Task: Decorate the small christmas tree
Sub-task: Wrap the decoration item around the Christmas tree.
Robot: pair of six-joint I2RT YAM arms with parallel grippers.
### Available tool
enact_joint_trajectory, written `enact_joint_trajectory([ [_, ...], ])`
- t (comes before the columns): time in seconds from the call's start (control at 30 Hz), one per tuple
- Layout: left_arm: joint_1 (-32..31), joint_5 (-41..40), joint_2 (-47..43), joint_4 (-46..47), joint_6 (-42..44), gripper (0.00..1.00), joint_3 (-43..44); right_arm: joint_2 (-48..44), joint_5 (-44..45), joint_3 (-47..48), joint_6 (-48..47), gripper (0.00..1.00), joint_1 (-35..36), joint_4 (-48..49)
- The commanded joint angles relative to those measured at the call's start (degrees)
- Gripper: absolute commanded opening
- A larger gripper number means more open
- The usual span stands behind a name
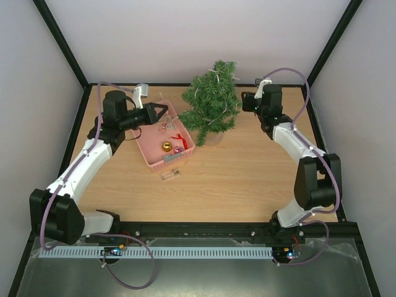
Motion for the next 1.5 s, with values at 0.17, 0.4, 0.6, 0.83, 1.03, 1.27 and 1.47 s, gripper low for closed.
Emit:
enact_joint_trajectory([
  [0.17,-3.4,4.4,-2.4,9.0,-5.8,0.02,-1.7,-10.1,9.0,-7.4,5.4,0.35,-0.2,-10.0],
  [0.4,-5.9,3.6,-3.0,11.4,-8.1,0.03,-2.7,-21.0,10.6,-15.3,10.5,0.39,-0.2,-11.5],
  [0.6,-8.7,1.6,-3.4,14.7,-10.8,0.02,-4.8,-32.5,9.0,-21.9,13.4,0.39,3.5,-9.7],
  [0.83,-12.9,-1.5,-4.1,16.4,-12.3,0.03,-5.3,-41.7,11.3,-31.9,13.0,0.39,20.6,1.8],
  [1.03,-15.4,-3.4,-5.9,15.9,-12.2,0.02,-4.3,-38.7,13.6,-36.6,8.1,0.38,32.5,12.2],
  [1.27,-16.8,-4.5,-7.3,18.3,-14.2,0.02,-5.6,-30.5,16.9,-40.5,4.2,0.43,43.1,28.1],
  [1.47,-17.1,-5.2,-7.4,18.0,-14.2,0.02,-6.3,-21.1,18.6,-45.0,3.2,0.48,47.2,41.5],
])
